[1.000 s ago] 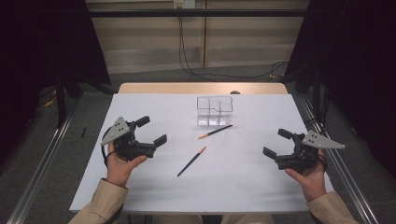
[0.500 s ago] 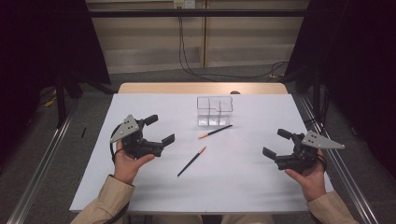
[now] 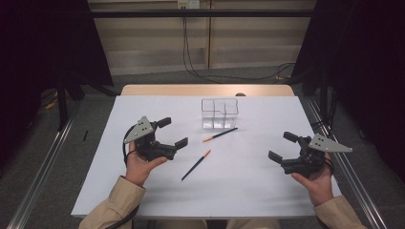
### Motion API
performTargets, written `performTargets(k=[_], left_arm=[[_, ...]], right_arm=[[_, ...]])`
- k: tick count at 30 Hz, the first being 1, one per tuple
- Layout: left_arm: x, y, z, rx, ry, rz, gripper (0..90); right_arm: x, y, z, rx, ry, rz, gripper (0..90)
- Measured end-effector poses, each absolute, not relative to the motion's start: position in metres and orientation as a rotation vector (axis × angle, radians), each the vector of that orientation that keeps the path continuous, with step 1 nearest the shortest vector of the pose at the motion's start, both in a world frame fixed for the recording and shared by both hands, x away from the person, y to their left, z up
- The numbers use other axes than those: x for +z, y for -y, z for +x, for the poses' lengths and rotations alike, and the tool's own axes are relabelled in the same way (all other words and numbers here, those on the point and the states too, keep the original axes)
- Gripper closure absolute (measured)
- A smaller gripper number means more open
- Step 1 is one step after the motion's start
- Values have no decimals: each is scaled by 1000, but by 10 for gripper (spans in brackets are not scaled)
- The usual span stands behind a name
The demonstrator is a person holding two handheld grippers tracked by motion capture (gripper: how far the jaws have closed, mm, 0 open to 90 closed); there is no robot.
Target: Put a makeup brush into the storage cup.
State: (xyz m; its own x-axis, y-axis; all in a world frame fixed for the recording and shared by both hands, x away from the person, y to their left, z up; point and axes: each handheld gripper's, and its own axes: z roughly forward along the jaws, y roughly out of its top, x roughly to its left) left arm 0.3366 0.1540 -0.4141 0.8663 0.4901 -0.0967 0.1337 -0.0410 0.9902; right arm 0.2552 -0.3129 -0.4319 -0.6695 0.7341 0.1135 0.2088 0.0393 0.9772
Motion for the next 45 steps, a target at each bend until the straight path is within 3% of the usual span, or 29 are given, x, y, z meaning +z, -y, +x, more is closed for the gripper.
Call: performTargets(k=[45], left_arm=[[-421, -120, 350, 259, -511, 1665, 12]], right_arm=[[-431, 314, 255, 1667, -1901, 945, 6]])
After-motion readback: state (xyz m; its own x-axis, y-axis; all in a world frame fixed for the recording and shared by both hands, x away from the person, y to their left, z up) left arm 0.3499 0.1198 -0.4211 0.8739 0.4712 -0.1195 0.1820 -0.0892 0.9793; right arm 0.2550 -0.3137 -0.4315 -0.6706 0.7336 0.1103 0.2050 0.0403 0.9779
